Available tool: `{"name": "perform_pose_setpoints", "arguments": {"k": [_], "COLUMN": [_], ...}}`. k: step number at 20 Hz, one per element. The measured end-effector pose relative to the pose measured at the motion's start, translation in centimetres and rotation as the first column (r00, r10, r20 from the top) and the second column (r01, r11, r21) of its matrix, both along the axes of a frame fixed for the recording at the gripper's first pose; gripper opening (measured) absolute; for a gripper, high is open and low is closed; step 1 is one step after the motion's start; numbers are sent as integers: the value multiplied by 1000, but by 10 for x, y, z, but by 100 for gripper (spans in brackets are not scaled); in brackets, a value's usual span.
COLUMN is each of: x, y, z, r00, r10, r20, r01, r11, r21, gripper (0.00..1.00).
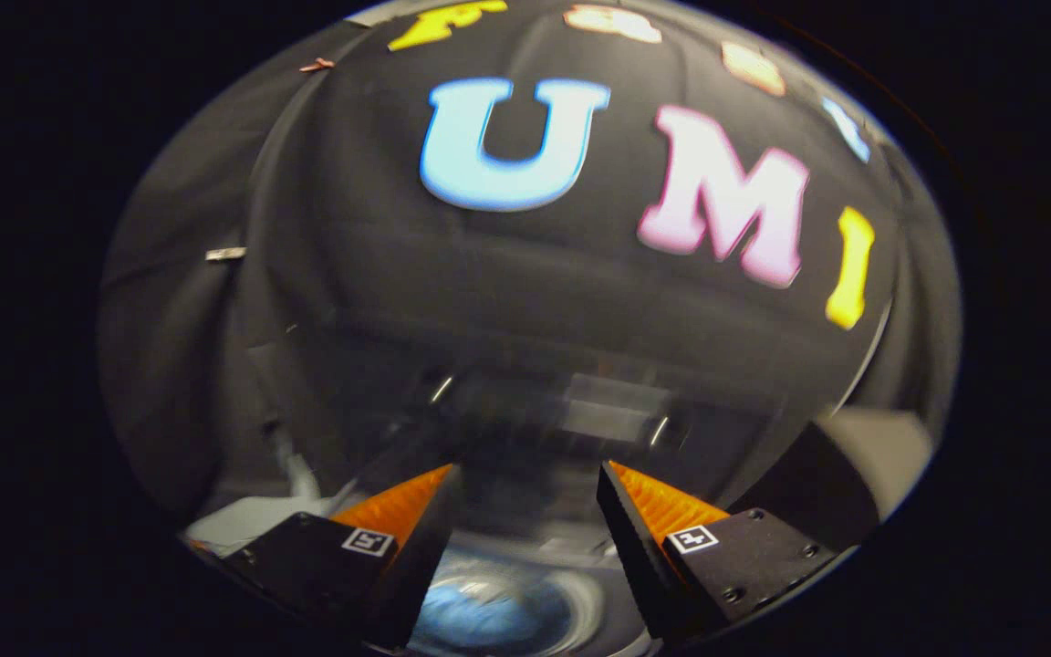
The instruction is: Put the clothes into the washing machine and then close the washing machine lid.
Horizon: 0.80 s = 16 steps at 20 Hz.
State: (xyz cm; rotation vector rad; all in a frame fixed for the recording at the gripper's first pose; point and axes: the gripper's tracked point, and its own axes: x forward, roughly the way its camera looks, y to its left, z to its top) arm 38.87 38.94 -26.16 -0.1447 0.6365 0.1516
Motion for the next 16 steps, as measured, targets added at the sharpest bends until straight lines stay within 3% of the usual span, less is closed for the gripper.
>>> {"name": "perform_pose_setpoints", "arguments": {"k": [1, 2, 4, 7, 9, 11, 16], "x": [-19, -22, -17, 1, 23, 48, 94], "y": [-2, 4, 4, 7, 13, 25, 25], "z": [-25, -42, -37, 30, 80, 123, 147], "r00": [990, 983, 996, 989, 965, 941, 923], "r10": [-73, -94, -50, 14, 10, -1, -37], "r20": [-123, -160, -80, 150, 261, 339, 384], "r01": [87, 120, 59, -25, -27, -25, 27], "r11": [991, 979, 992, 997, 998, 997, 999], "r21": [106, 162, 114, 72, 60, 71, 30], "gripper": [92, 92, 88, 92, 100, 99, 99]}}
